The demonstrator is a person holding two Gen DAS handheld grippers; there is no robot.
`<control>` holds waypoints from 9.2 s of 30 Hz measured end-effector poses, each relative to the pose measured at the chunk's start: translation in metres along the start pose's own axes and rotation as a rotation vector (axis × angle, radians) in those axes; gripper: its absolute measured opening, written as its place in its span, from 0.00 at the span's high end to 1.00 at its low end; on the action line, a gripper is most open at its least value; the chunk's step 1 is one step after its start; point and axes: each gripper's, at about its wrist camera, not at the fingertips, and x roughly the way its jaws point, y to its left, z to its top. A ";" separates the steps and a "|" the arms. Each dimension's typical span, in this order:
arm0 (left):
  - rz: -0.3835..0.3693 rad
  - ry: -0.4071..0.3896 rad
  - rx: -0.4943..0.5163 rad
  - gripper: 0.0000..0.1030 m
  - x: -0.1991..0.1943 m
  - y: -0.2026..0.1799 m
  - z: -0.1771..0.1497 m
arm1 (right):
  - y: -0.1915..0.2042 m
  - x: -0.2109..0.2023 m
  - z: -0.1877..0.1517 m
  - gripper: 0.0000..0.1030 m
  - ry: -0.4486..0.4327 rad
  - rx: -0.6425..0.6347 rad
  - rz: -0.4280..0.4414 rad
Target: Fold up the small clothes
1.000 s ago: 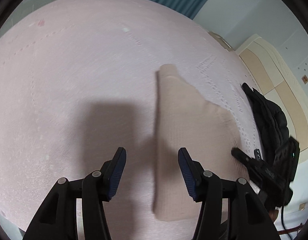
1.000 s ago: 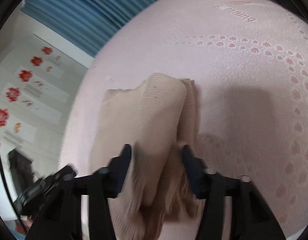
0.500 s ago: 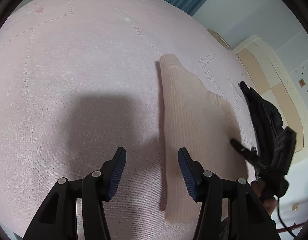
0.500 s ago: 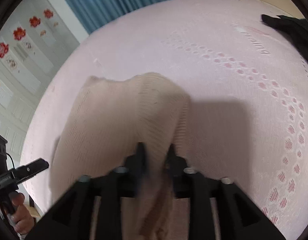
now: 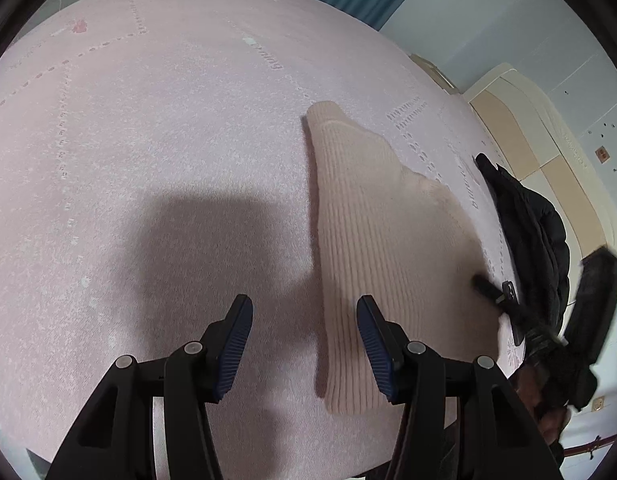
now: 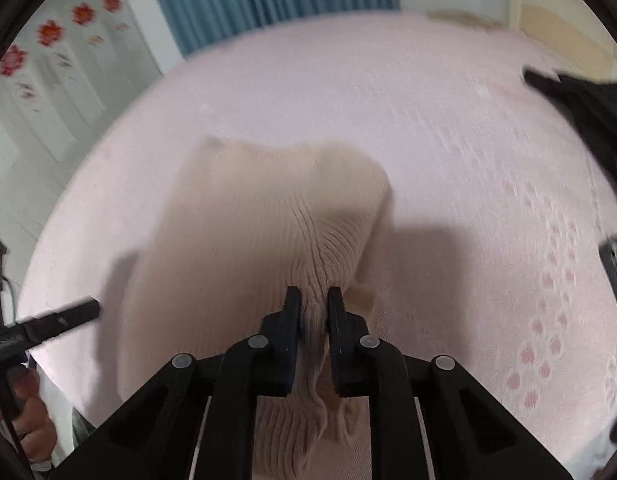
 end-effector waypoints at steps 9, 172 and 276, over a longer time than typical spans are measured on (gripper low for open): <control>0.006 0.004 0.019 0.48 -0.004 0.003 -0.009 | -0.044 0.006 -0.030 0.79 0.011 0.143 0.009; 0.013 -0.195 0.080 0.54 -0.050 0.123 0.025 | 0.071 0.098 0.094 0.54 0.055 0.183 0.277; 0.167 -0.077 0.235 0.47 -0.012 0.079 0.014 | 0.066 0.057 0.019 0.71 0.031 0.100 0.166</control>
